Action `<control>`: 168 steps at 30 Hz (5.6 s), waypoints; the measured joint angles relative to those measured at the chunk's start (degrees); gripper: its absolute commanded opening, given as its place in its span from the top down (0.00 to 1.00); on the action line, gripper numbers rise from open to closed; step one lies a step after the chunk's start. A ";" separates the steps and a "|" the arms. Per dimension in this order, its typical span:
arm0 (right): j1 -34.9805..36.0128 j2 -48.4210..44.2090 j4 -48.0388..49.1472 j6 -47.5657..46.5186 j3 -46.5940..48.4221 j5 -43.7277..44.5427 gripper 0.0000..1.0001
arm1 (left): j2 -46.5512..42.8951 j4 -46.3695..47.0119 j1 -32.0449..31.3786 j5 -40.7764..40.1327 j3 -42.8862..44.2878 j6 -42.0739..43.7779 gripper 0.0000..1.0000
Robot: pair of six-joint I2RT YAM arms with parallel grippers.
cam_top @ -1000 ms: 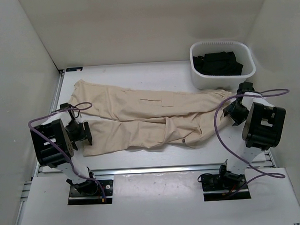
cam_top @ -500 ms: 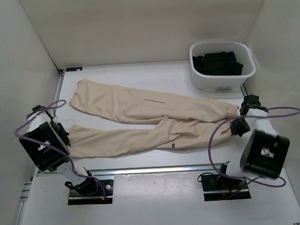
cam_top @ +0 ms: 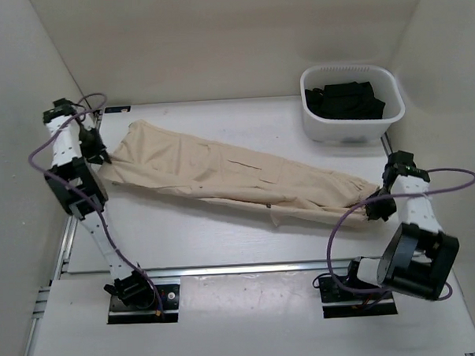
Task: Fold and stack the trousers
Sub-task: Flatten the trousers out
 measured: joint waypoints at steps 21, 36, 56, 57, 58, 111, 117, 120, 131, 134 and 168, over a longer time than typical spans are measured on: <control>1.05 4.85 0.85 -5.95 4.11 -2.51 1.00 | -14.47 19.23 2.80 -0.70 -29.16 0.02 0.23; 1.05 4.74 0.35 -5.88 1.09 -0.85 1.00 | -4.59 27.34 1.81 3.15 -24.92 -0.15 0.35; 1.07 -3.85 -7.58 -5.88 7.28 2.93 1.00 | -24.33 18.18 10.82 6.16 -45.83 -0.04 0.86; 1.07 -5.01 -8.46 -6.14 7.48 3.19 1.00 | -28.04 16.41 11.76 5.27 -47.19 -0.02 0.86; 1.07 -6.32 -9.42 -6.45 7.91 3.45 1.00 | -32.24 14.16 12.72 4.09 -48.33 -0.02 0.86; 1.07 2.51 -7.30 -14.71 8.66 -4.90 1.00 | -23.19 31.80 10.36 1.33 -55.15 0.00 0.21; 1.07 2.32 -7.28 -14.62 8.66 -4.87 1.00 | -20.74 32.11 9.73 1.53 -54.31 -0.09 0.46; 1.07 2.32 -7.26 -14.10 8.66 -4.87 1.00 | -18.43 31.45 9.55 3.19 -52.65 -0.28 0.86; 1.36 9.79 -15.82 -12.61 39.39 -5.42 1.00 | -18.58 10.27 14.60 5.35 -35.54 -0.39 0.86; 1.20 3.06 -16.24 -12.28 36.63 -6.01 1.00 | -24.72 6.69 15.52 1.75 -35.43 -0.42 0.86; -7.96 -14.05 -11.74 -1.99 8.35 6.54 0.32 | -45.55 12.02 18.51 -1.79 -53.13 0.20 0.29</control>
